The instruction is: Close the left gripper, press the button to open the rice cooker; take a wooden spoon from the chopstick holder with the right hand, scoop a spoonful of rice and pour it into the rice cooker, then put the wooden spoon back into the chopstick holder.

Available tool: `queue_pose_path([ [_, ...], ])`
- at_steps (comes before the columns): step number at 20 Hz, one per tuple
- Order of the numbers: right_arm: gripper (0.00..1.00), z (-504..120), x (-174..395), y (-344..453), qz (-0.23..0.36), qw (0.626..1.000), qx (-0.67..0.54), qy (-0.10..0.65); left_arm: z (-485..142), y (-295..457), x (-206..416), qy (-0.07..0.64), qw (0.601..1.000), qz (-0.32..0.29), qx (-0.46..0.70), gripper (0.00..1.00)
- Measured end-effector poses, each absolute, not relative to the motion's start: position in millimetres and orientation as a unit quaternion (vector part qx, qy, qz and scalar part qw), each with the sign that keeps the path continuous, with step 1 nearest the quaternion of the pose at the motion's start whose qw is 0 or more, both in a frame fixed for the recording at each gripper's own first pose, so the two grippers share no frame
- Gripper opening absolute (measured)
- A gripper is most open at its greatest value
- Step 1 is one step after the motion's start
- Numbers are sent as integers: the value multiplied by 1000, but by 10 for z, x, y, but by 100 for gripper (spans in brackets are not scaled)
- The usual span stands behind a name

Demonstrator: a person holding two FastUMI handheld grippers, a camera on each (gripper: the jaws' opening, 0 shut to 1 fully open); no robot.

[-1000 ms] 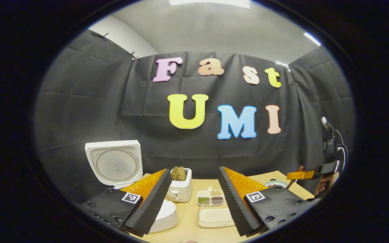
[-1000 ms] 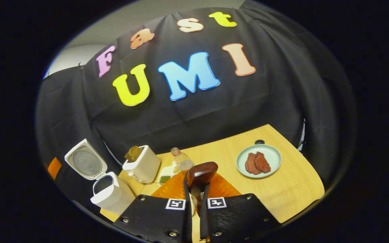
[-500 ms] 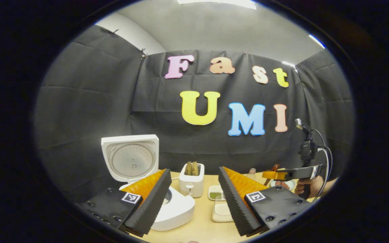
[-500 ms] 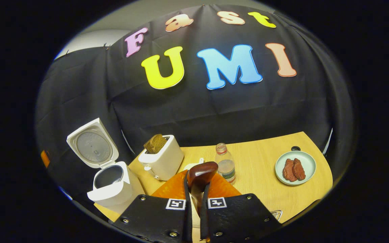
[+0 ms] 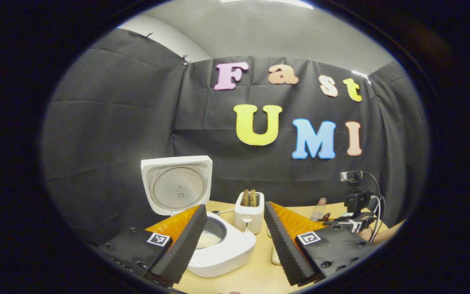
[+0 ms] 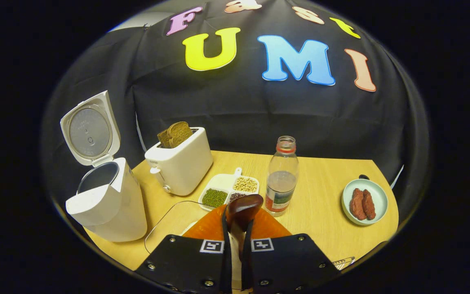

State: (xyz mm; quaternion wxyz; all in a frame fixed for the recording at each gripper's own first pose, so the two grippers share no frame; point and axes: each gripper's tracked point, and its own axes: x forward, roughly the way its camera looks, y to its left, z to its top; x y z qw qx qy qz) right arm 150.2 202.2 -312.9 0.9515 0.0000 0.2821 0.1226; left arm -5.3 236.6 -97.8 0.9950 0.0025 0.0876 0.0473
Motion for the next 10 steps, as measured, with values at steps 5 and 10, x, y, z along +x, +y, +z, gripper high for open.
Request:
queue_pose_path([
  [5,10,-3206,1321,2289,150,935,88,310,-1089,2373,-5,97,994,50,8,97],
  [10,10,-3235,1394,2155,111,892,286,331,-1032,2303,26,92,995,37,-8,98],
])
